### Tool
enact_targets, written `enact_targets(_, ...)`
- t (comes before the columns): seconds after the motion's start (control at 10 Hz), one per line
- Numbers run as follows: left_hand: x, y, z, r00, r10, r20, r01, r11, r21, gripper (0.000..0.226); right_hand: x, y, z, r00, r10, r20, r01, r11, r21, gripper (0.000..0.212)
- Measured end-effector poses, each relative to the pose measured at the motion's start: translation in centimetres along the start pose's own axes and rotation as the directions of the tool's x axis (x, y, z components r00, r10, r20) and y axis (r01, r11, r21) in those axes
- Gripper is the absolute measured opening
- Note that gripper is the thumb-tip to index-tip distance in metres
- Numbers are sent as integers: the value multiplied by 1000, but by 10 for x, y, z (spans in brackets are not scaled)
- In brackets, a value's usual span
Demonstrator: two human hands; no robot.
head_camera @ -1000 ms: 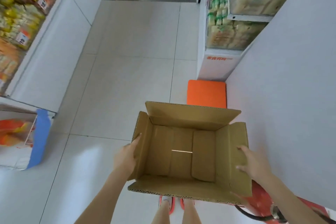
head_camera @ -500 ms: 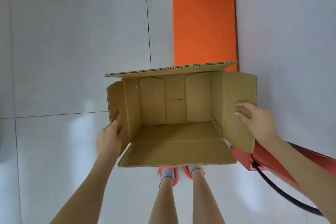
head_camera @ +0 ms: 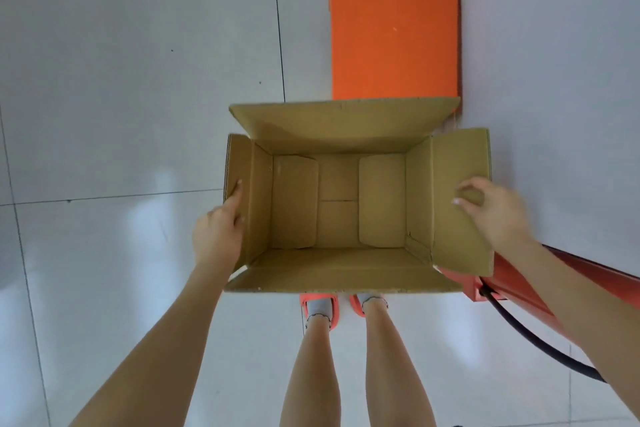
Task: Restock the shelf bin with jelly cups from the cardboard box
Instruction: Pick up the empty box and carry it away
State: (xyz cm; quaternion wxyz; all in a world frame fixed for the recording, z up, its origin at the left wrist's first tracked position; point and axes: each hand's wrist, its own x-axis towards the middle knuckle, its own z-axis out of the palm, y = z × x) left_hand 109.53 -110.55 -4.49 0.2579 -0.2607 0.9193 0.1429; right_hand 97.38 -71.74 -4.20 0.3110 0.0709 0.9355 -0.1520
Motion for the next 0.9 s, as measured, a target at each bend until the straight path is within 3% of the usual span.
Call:
enact_targets(0.3, 36, 39, -10, 999, 39, -4, -39, 999, 10, 64, 40, 6, -17, 992, -20, -125, 20, 1000, -2, 18)
enact_targets(0.4, 43, 52, -3, 990, 96, 106, -102, 994, 49, 70, 53, 13, -17, 997, -18, -76, 18, 1000, -6, 22)
enact_targets(0.5, 48, 64, 17, 953, 161, 256, -172, 985, 20, 79, 64, 20, -8, 995, 14, 98, -11, 999, -33, 39)
enact_targets(0.6, 48, 69, 28, 956, 142, 256, -147, 989, 2, 82, 65, 22, -5, 986, 76, 149, -72, 997, -35, 49)
enact_targets(0.7, 46, 62, 22, 936, 169, 308, -156, 985, -69, 76, 60, 21, -12, 981, 64, 183, -55, 997, -51, 62)
enact_targets(0.8, 30, 67, -10, 907, 193, 373, -159, 980, -122, 63, 27, 10, -35, 994, 50, 101, -53, 998, 26, 65)
enact_targets(0.9, 2, 72, -70, 965, 186, 183, -144, 964, -223, 53, -31, -1, -85, 999, 45, -18, -41, 986, 161, 53)
